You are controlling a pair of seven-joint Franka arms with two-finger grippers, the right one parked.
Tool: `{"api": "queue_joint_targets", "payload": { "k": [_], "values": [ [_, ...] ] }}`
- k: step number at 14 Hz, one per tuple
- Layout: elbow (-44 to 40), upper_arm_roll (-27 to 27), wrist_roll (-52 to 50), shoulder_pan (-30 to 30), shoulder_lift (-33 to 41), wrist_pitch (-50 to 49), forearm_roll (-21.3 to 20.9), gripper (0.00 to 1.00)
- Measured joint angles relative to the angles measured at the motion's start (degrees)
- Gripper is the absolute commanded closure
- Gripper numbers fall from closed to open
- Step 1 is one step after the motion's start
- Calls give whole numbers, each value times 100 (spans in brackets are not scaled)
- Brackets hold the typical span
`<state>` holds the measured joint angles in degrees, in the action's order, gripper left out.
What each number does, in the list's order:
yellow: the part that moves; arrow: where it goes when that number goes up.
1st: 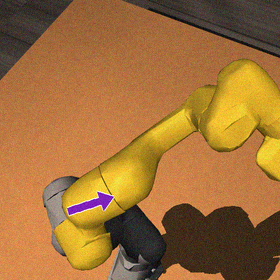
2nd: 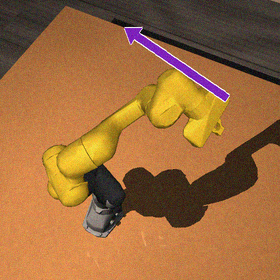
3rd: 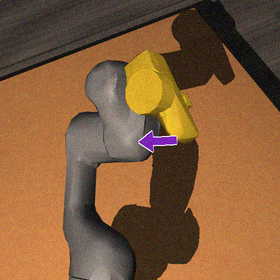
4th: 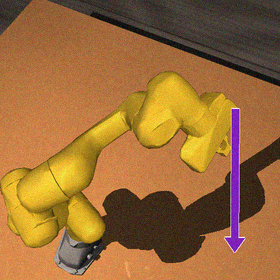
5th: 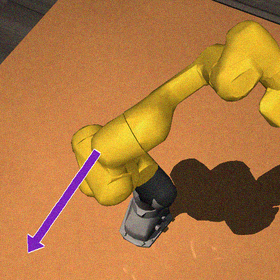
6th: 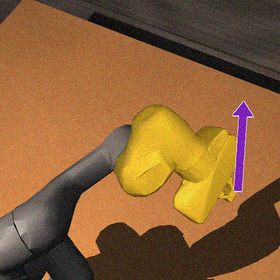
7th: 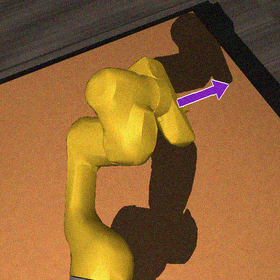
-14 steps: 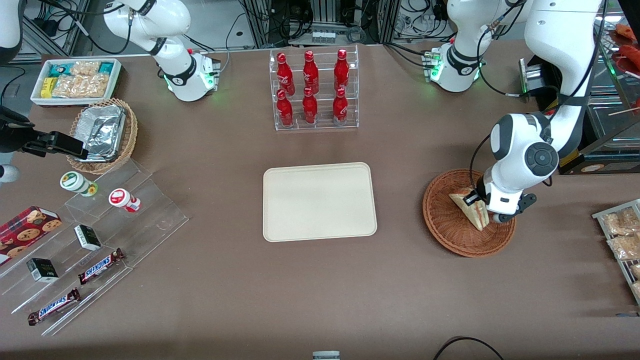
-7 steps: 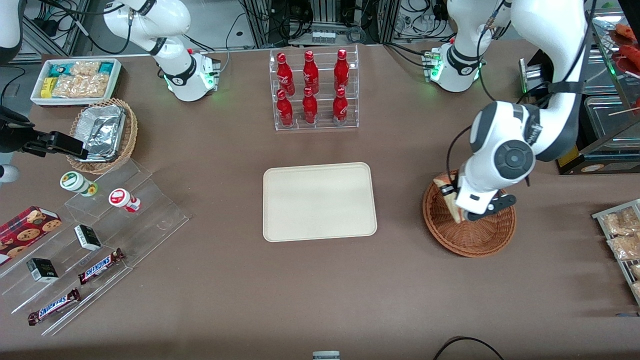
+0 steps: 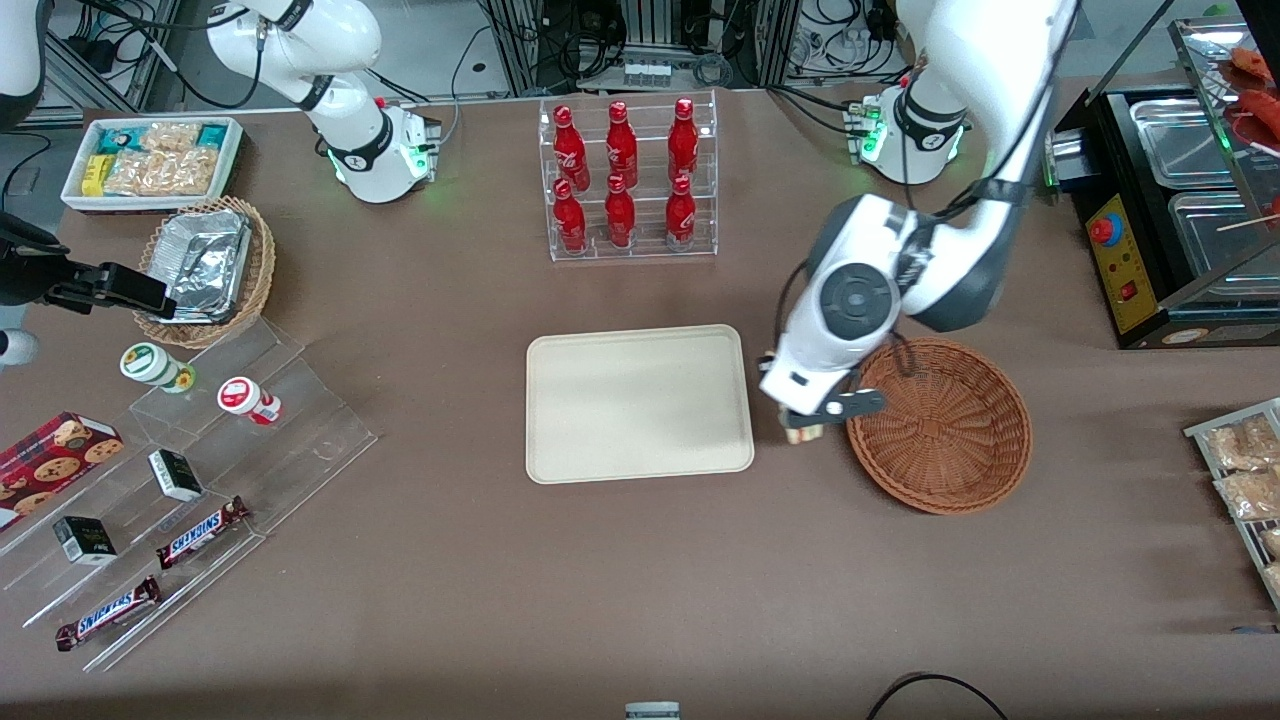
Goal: Place sandwich from basket to tray
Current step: 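Lift the sandwich and carry it over the cream tray, then lower the sandwich onto the tray and open the left gripper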
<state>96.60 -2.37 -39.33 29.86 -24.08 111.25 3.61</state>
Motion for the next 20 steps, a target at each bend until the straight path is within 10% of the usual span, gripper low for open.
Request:
{"api": "queue_joint_targets", "payload": {
  "k": [9, 20],
  "values": [
    [-1759, -10, -772, 1308, -1734, 499, 48, 100],
    [-2268, 20, -1252, 1438, -2332, 585, 48, 100]
  ]
}}
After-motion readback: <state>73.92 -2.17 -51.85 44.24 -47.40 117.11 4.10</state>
